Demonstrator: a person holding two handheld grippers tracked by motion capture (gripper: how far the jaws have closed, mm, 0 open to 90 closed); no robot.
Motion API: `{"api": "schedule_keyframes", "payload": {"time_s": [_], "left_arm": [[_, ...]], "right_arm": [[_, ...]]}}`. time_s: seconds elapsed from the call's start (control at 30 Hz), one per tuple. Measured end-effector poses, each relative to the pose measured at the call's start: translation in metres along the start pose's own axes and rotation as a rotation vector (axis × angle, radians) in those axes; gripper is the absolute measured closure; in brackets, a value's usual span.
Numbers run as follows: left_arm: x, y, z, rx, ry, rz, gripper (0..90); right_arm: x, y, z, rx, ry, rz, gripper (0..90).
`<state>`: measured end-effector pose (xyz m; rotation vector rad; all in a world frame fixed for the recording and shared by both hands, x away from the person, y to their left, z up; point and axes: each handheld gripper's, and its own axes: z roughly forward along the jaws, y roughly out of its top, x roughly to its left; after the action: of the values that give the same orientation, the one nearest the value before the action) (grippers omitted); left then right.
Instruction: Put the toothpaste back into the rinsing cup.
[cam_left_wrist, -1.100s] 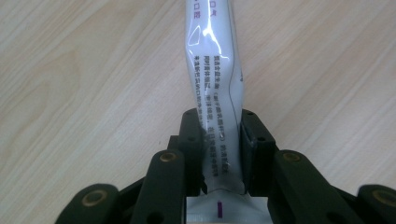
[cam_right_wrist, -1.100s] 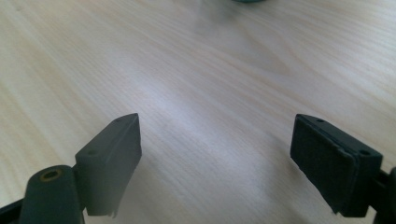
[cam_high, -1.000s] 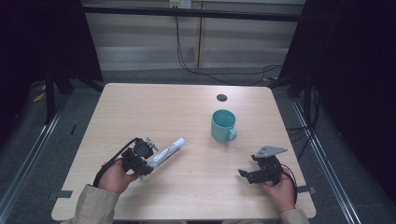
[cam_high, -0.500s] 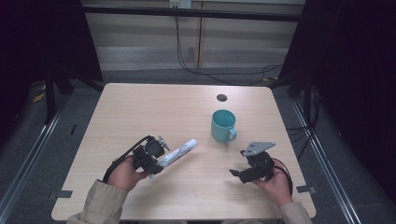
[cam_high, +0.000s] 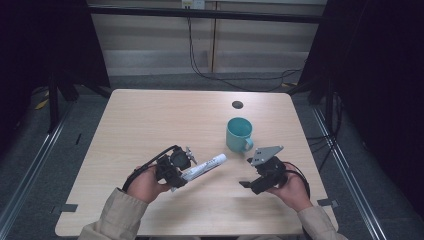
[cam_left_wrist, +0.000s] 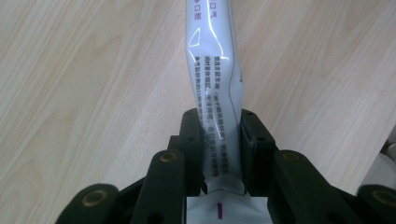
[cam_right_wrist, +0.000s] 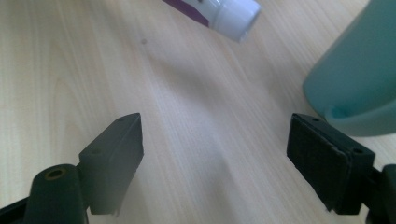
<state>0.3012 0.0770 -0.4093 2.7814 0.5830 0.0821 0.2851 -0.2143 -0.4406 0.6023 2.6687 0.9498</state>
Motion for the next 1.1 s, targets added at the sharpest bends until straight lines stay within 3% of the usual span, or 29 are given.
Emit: {"api": "schedule_keyframes", "payload": {"time_s": [0.27,0.47,0.63,0.87,1.1], "left_arm": [[-0.006,0.012,0.007,0.004,-0.011,0.036,74.1],[-0.009,0.021,0.009,0.008,-0.032,0.064,74.1],[-0.013,0.023,0.012,-0.004,-0.043,0.063,74.1],[-0.017,0.028,0.015,0.012,-0.049,0.088,74.1],[-0.021,0.032,0.016,-0.007,-0.059,0.096,74.1]], "right_arm": [[-0.002,0.014,-0.003,0.06,0.039,-0.08,20.1],[-0.003,0.027,-0.005,0.103,0.062,-0.168,22.9],[-0.001,0.034,-0.005,0.132,0.073,-0.223,24.1],[0.001,0.043,-0.002,0.17,0.094,-0.267,26.3],[0.001,0.049,0.001,0.189,0.114,-0.296,28.0]]}}
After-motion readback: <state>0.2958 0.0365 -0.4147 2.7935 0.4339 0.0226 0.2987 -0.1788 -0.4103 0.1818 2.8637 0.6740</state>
